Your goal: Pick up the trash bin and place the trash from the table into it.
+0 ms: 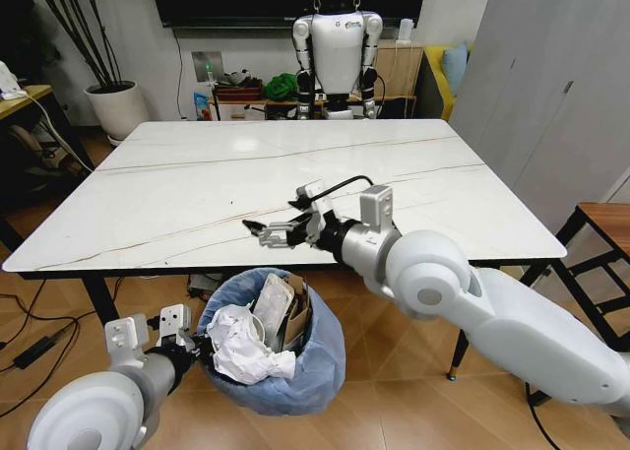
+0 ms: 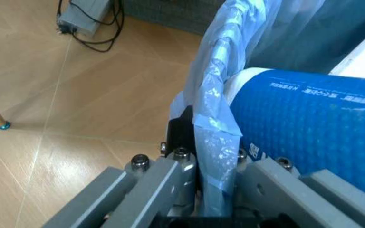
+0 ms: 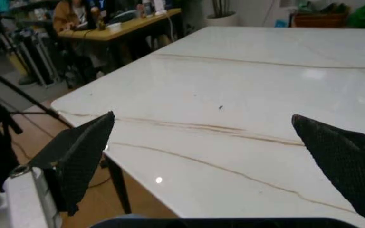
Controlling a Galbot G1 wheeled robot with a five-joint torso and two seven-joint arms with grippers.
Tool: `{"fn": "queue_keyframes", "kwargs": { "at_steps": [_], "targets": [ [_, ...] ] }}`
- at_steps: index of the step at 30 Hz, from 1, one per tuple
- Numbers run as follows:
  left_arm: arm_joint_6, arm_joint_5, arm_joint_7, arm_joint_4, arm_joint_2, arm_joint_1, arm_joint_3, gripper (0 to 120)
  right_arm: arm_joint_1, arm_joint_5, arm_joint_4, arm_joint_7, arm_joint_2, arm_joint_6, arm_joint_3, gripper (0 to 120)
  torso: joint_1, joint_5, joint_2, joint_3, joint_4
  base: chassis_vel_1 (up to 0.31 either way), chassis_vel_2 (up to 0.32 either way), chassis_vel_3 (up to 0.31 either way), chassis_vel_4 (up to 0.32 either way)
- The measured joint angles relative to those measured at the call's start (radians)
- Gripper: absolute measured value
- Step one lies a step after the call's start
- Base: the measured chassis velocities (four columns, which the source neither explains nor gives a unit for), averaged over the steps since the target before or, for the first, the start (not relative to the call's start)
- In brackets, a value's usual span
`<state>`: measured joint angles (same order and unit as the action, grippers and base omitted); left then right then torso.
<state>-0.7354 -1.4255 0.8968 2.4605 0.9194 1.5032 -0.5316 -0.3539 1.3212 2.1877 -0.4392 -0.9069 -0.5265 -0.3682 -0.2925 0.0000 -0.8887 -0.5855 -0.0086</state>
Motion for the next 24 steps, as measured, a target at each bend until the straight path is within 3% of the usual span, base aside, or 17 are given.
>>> {"fn": "queue_keyframes", "kwargs": {
  "at_steps": [6,9,24],
  "targets": [
    [0.0,0.0,0.0,0.003,0.002,0.003,-0.001,0,-0.06,-0.018,-0.01,-0.023,0.013,0.001,0.124,100,0.0,0.0001,0.0,0.0,-0.0001,0.0,0.0,0.0,0.0],
    [0.0,0.003,-0.001,0.006,0.005,0.008,0.0,0,-0.14,-0.069,-0.008,-0.035,0.032,0.003,0.245,100,0.0,0.0002,0.0,0.0,-0.0001,0.0,0.0,0.0,0.0],
    [0.0,0.018,-0.005,0.009,0.007,0.018,-0.001,0,-0.459,-0.289,0.071,-0.027,0.049,0.008,0.582,100,0.0,0.0001,0.0,0.0,-0.0001,0.0,0.0,0.0,0.0]
  ]
}}
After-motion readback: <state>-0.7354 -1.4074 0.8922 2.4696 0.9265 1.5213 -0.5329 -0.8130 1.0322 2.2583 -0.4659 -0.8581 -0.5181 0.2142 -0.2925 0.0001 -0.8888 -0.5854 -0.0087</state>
